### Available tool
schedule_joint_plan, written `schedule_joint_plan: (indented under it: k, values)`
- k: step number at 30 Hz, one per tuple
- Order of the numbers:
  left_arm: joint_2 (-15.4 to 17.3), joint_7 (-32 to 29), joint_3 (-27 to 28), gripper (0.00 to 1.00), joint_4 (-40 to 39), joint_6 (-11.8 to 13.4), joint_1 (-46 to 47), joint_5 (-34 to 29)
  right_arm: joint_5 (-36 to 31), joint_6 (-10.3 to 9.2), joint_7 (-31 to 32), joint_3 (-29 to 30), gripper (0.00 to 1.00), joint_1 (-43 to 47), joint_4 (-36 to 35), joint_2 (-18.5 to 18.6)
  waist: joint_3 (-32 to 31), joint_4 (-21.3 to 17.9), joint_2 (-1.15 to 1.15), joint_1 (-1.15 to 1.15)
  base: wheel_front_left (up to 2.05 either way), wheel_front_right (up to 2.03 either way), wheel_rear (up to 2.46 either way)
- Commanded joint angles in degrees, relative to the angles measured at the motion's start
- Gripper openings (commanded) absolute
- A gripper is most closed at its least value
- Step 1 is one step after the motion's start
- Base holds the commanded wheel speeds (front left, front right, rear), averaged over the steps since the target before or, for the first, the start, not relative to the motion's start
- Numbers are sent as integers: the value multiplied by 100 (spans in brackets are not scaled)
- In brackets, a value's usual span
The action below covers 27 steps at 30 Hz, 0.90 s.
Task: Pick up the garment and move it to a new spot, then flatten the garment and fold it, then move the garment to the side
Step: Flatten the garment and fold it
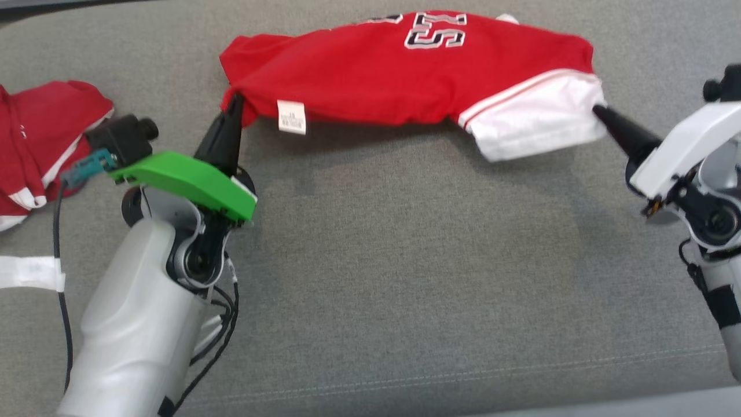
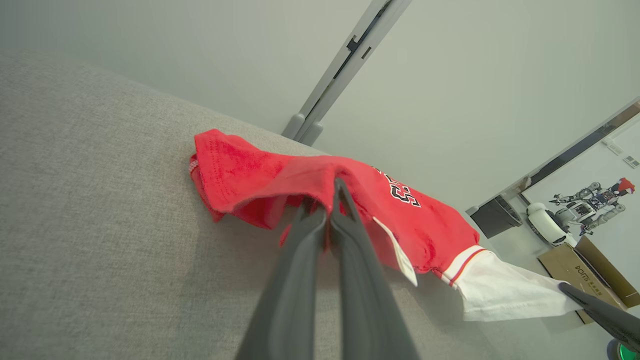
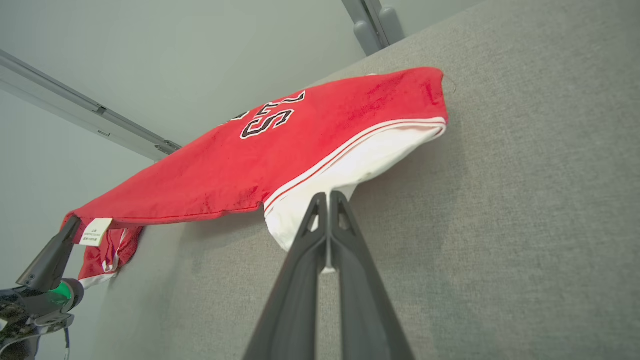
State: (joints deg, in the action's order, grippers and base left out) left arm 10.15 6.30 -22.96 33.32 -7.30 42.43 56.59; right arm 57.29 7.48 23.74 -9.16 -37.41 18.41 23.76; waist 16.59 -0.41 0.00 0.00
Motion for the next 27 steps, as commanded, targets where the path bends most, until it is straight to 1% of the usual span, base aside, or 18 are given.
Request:
schedule_joint_plan:
  k: [1, 3, 8, 11, 12, 14, 15, 16, 17, 19, 20, 24, 27]
  values:
    - [91, -133, -57, 0, -49, 41, -294, 26, -76, 2, 285, 164, 0, 396, -135, -91, -768, 191, 0, 0, 0, 0, 0]
    - [145, -334, -106, 0, -73, 174, -644, 97, -267, 2, 626, 396, 0, 840, -244, -166, -1006, 209, 0, 0, 0, 0, 0]
    - [320, -767, -194, 0, -368, 556, -1460, 250, -934, 2, 1399, 1062, 0, 1901, -549, -531, -1523, 274, 0, 0, 0, 0, 0]
    - [419, -930, -231, 0, -636, 779, -1987, 280, -1214, 2, 1940, 1465, 0, 2477, -839, -913, -1771, 317, 0, 0, 0, 0, 0]
    - [518, -994, -255, 0, -835, 926, -2247, 267, -1376, 2, 2384, 1711, 0, 2820, -1124, -1129, -1867, 347, 0, 0, 0, 0, 0]
    - [578, -1039, -273, 0, -1007, 1052, -2476, 256, -1536, 2, 2899, 1897, 0, 3159, -1459, -1341, -1927, 377, 0, 0, 0, 0, 0]
    - [578, -1039, -273, 0, -1007, 1052, -2476, 256, -1536, 2, 2899, 1897, 0, 3159, -1459, -1341, -1927, 377, 0, 0, 0, 0, 0]
    - [596, -1055, -266, 0, -1076, 1120, -2587, 272, -1632, 2, 3175, 1988, 0, 3317, -1651, -1420, -1948, 387, 0, 0, 0, 0, 0]
    - [635, -1088, -275, 0, -1210, 1225, -2788, 306, -1813, 2, 3694, 2200, 0, 3589, -1984, -1536, -1988, 402, 0, 0, 0, 0, 0]
    - [683, -1127, -296, 0, -1327, 1324, -2964, 310, -1950, 2, 4177, 2386, 0, 3823, -2327, -1673, -2030, 412, 0, 0, 0, 0, 0]
    - [683, -1127, -296, 0, -1327, 1324, -2964, 310, -1950, 2, 4177, 2386, 0, 3823, -2327, -1673, -2030, 412, 0, 0, 0, 0, 0]
    - [741, -1125, -265, 0, -1540, 1493, -3291, 326, -2178, 2, 4902, 2723, 0, 4175, -2860, -1901, -2095, 403, 0, 0, 0, 0, 0]
    - [835, -1132, -260, 0, -1645, 1591, -3497, 314, -2269, 2, 5254, 2866, 0, 4398, -3115, -2023, -2131, 387, 0, 0, 0, 0, 0]
